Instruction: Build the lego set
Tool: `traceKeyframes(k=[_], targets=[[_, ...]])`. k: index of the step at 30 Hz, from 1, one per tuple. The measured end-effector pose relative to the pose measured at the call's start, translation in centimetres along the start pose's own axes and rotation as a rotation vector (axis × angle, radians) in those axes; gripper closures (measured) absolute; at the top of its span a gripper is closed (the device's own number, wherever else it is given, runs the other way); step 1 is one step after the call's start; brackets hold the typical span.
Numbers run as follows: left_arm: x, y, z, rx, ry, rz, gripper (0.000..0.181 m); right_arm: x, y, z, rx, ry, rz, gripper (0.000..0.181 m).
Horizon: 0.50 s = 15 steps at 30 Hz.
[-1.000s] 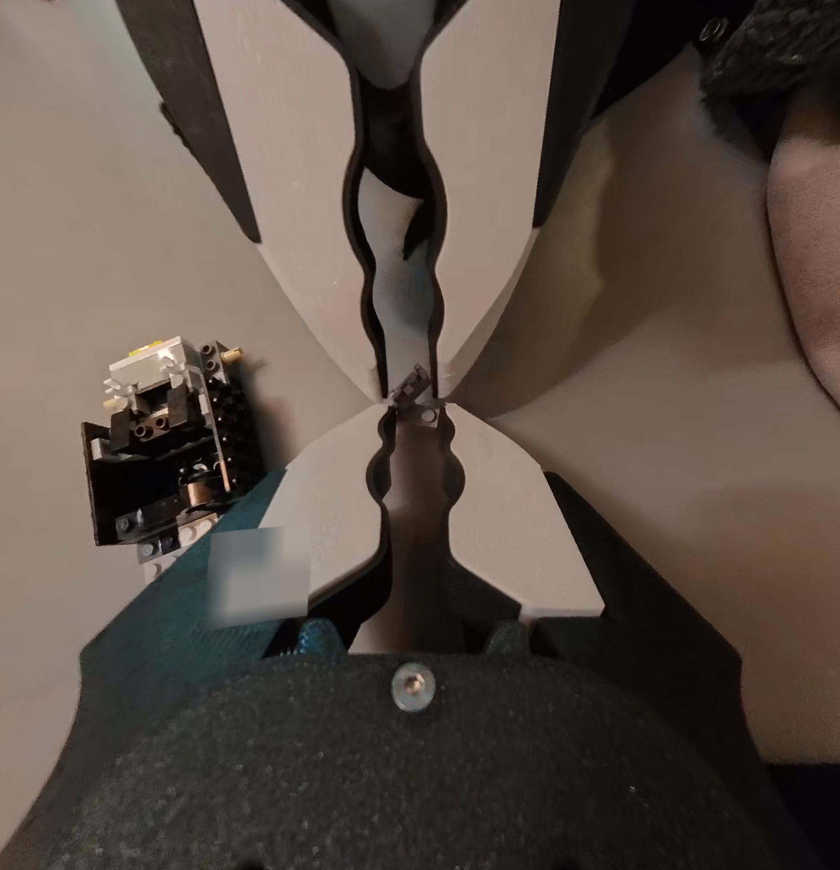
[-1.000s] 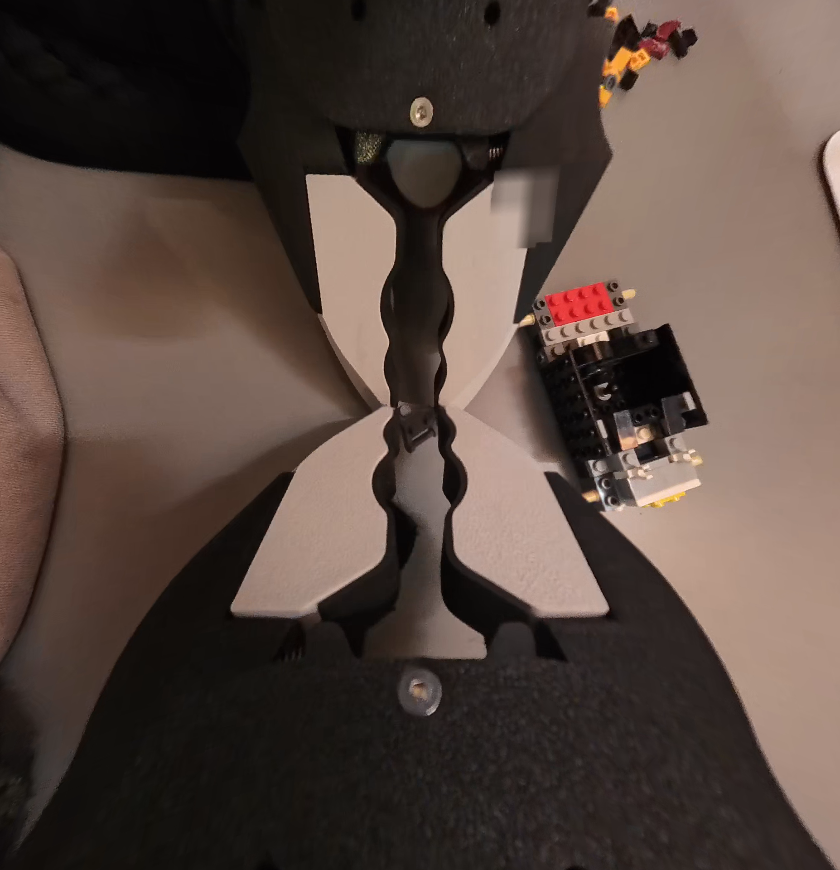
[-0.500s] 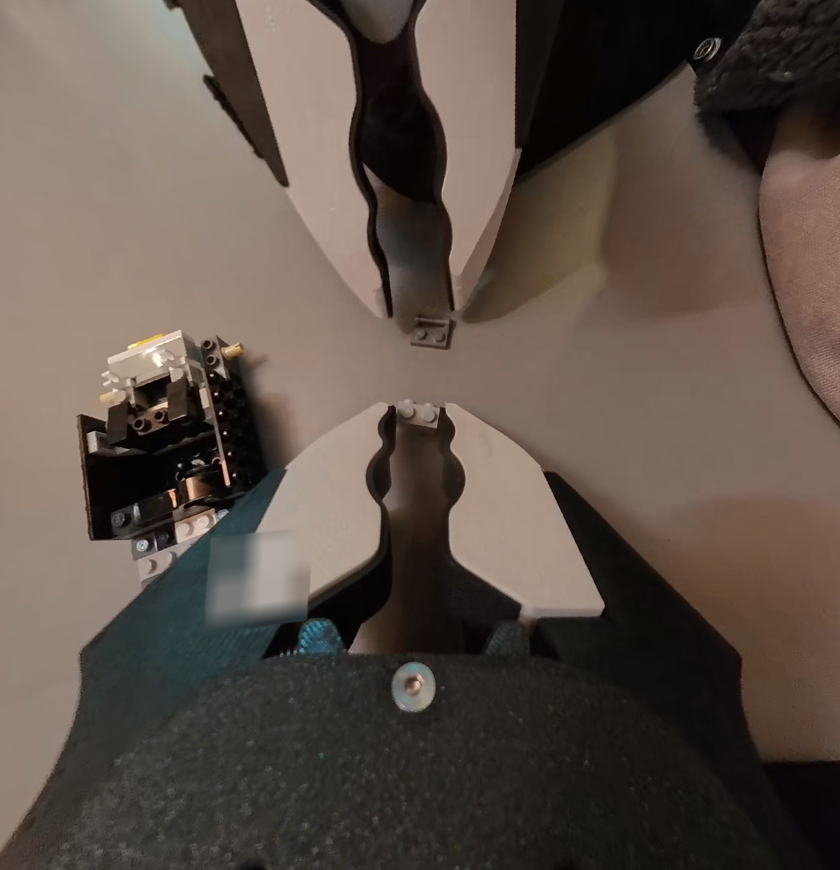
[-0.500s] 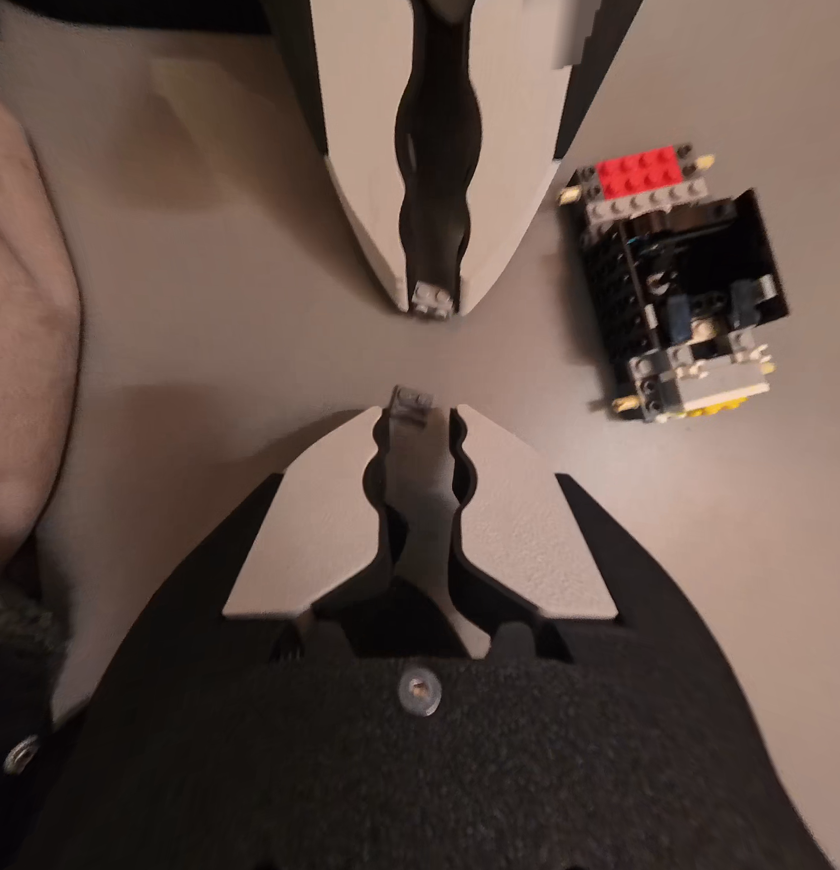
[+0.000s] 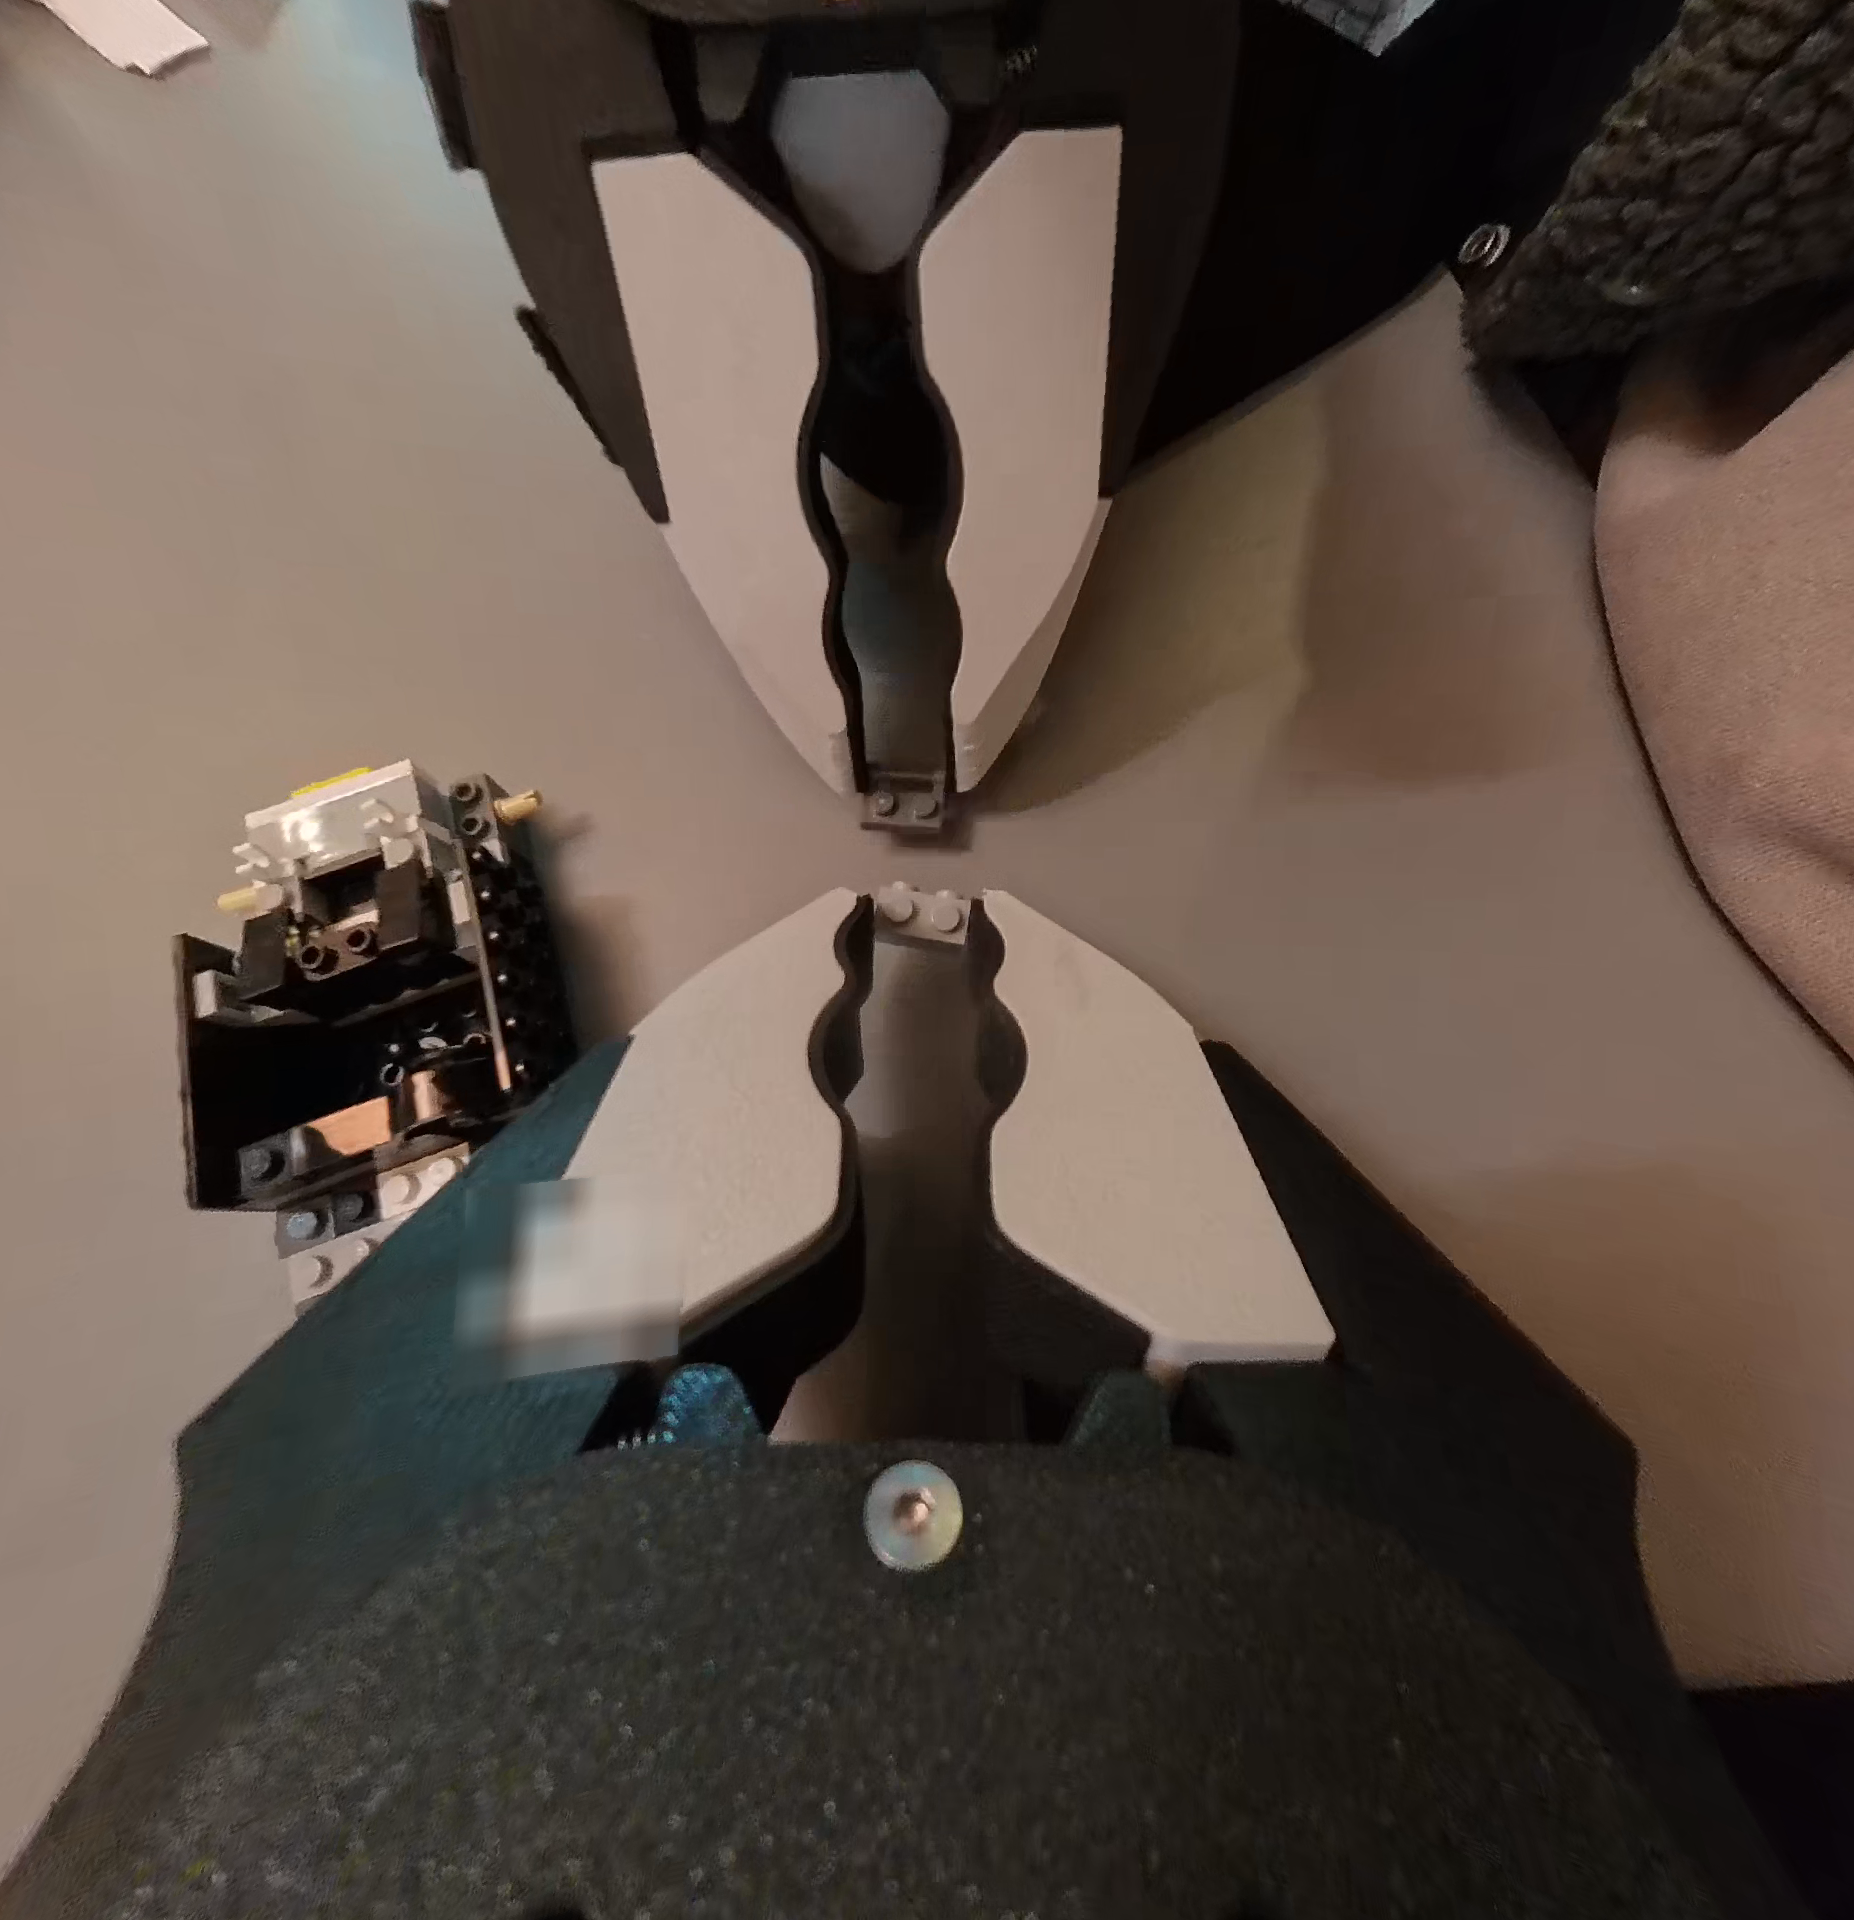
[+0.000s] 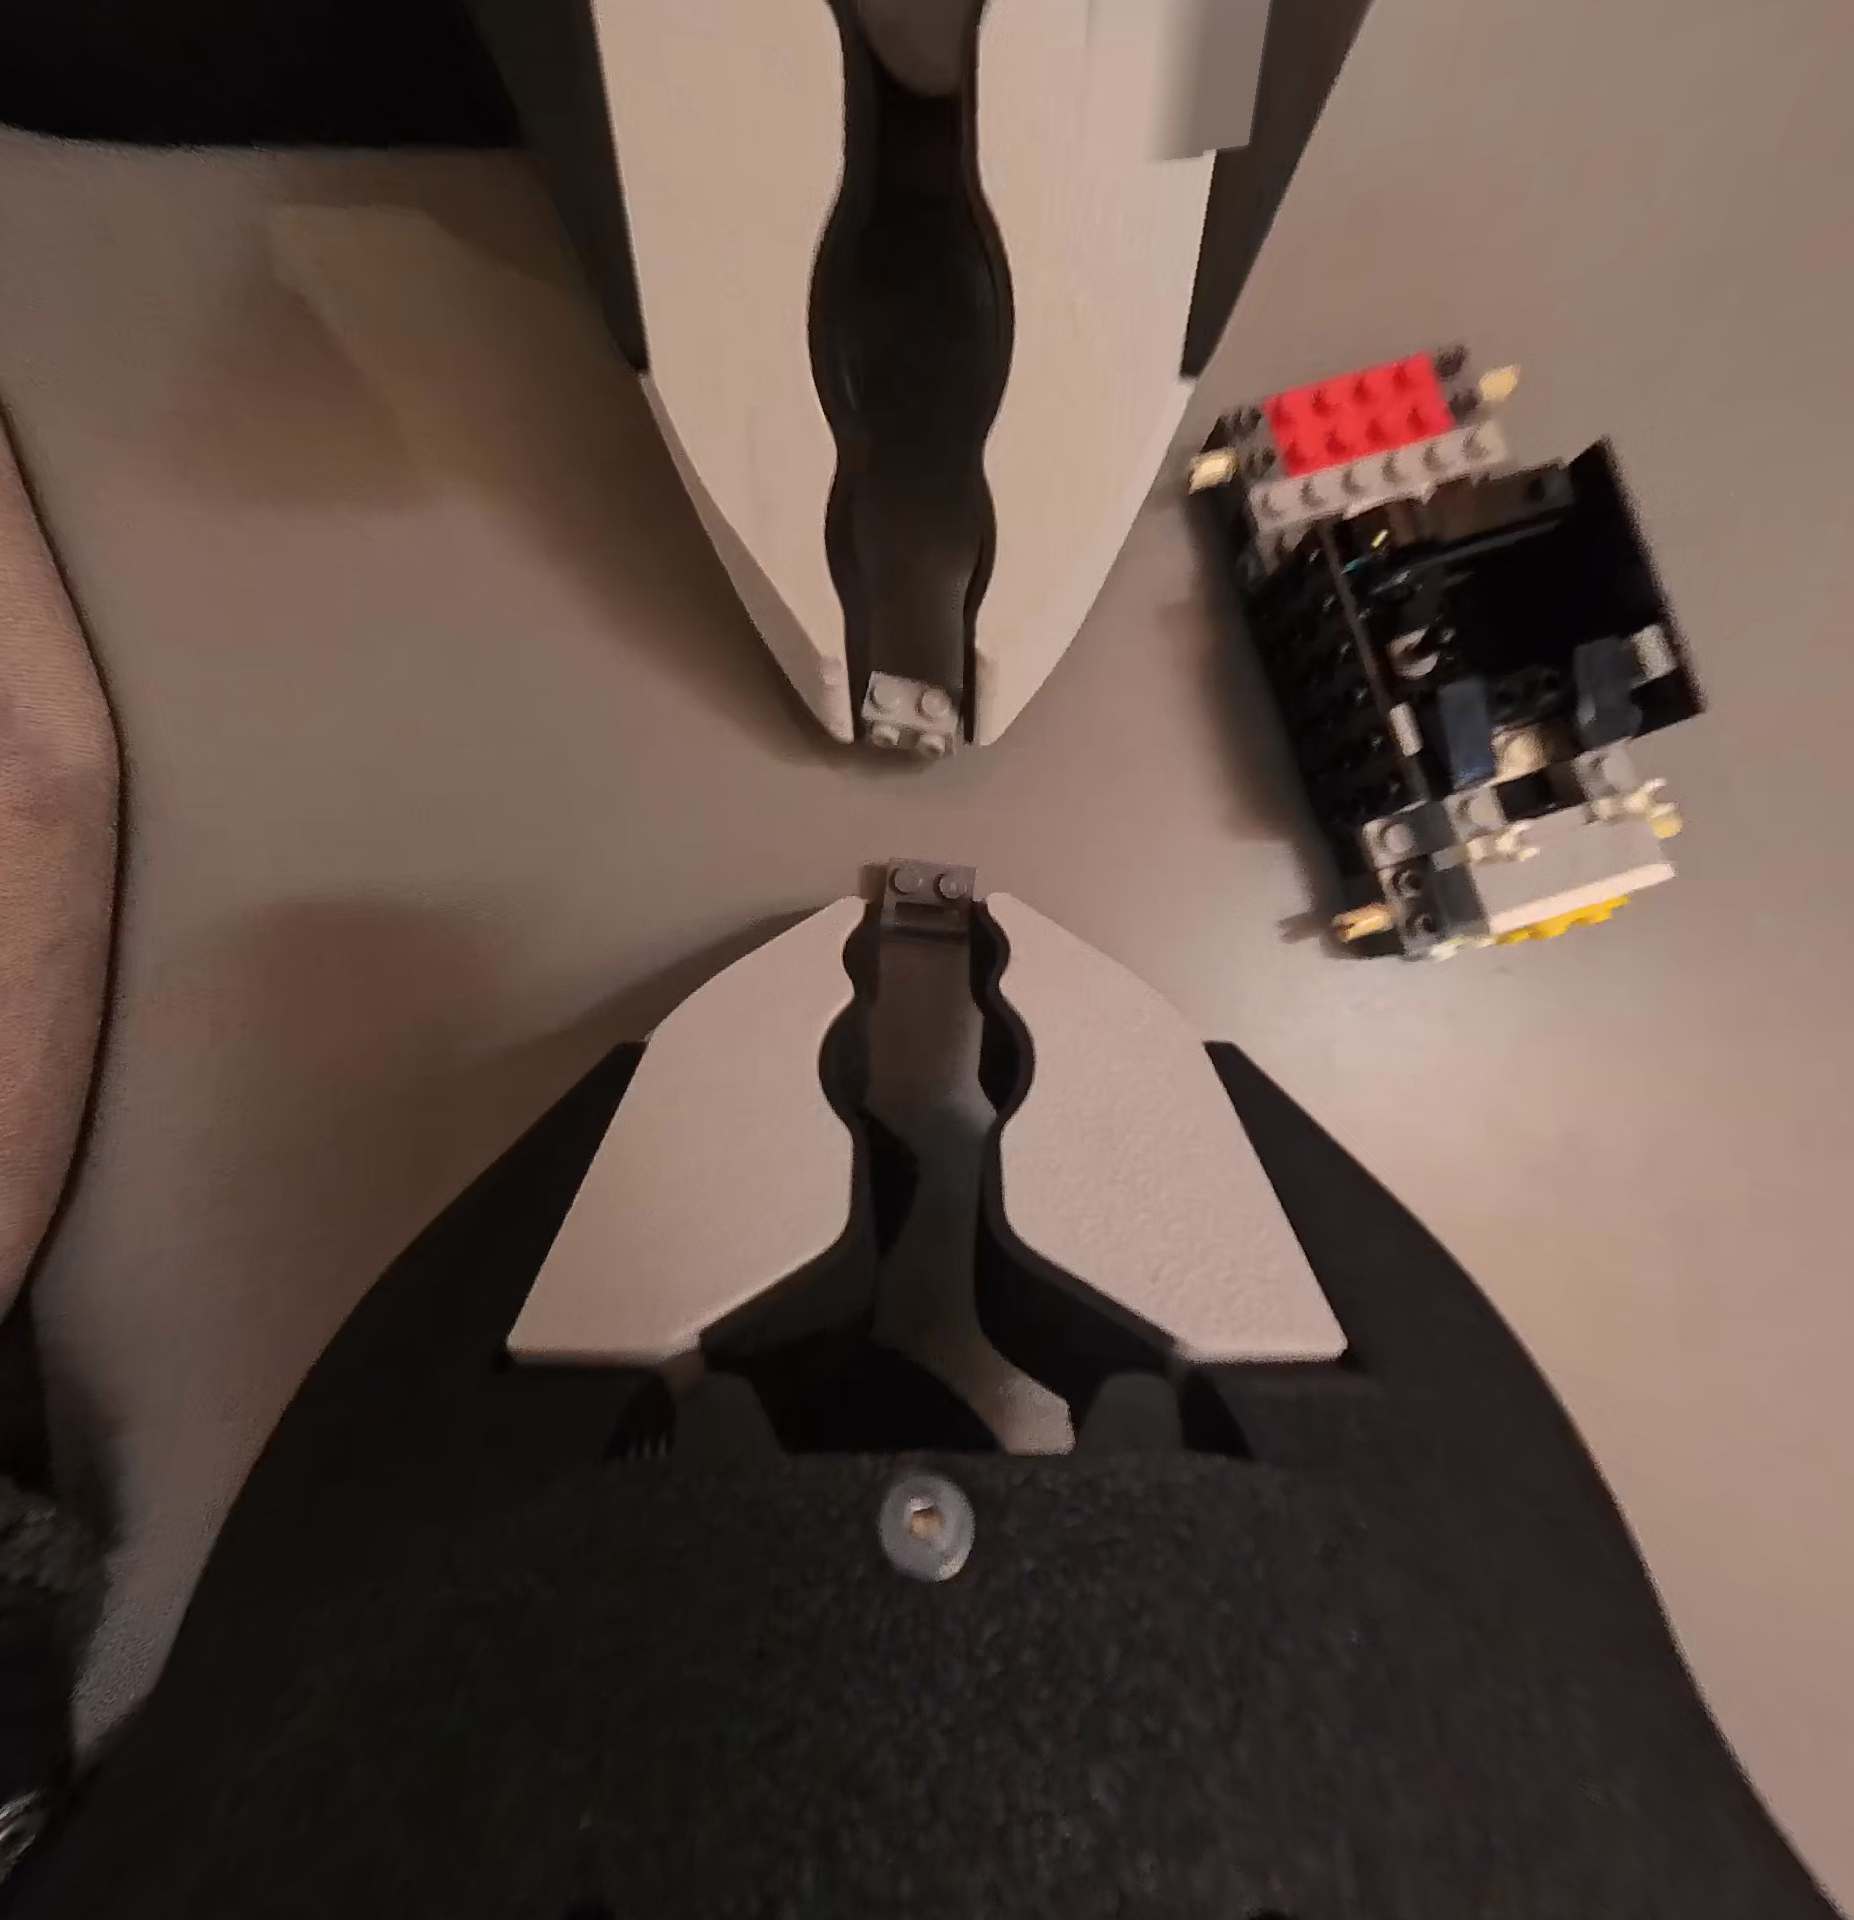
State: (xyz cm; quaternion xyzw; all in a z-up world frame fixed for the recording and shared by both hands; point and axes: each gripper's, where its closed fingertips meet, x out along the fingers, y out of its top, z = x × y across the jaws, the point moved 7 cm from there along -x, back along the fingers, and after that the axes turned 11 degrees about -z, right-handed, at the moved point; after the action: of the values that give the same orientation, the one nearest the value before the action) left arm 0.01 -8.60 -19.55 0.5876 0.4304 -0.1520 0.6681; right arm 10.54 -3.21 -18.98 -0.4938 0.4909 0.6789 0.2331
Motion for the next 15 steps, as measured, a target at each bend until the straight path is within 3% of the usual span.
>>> traceKeyframes(k=[1,9,15], targets=[[-0.1,0.1,-0.1,-0.012,-0.005,0.017,0.164,-0.3,0.1,0.1,-0.007,-0.028,0.034,0.166],[-2.6,1.2,-1.5,-0.155,-0.011,0.266,0.164,-3.8,1.2,1.0,0.019,-0.089,0.409,0.165],[-4.2,2.0,-1.8,-0.192,-0.018,0.419,0.164,-4.7,1.7,1.2,0.049,-0.049,0.552,0.165]])
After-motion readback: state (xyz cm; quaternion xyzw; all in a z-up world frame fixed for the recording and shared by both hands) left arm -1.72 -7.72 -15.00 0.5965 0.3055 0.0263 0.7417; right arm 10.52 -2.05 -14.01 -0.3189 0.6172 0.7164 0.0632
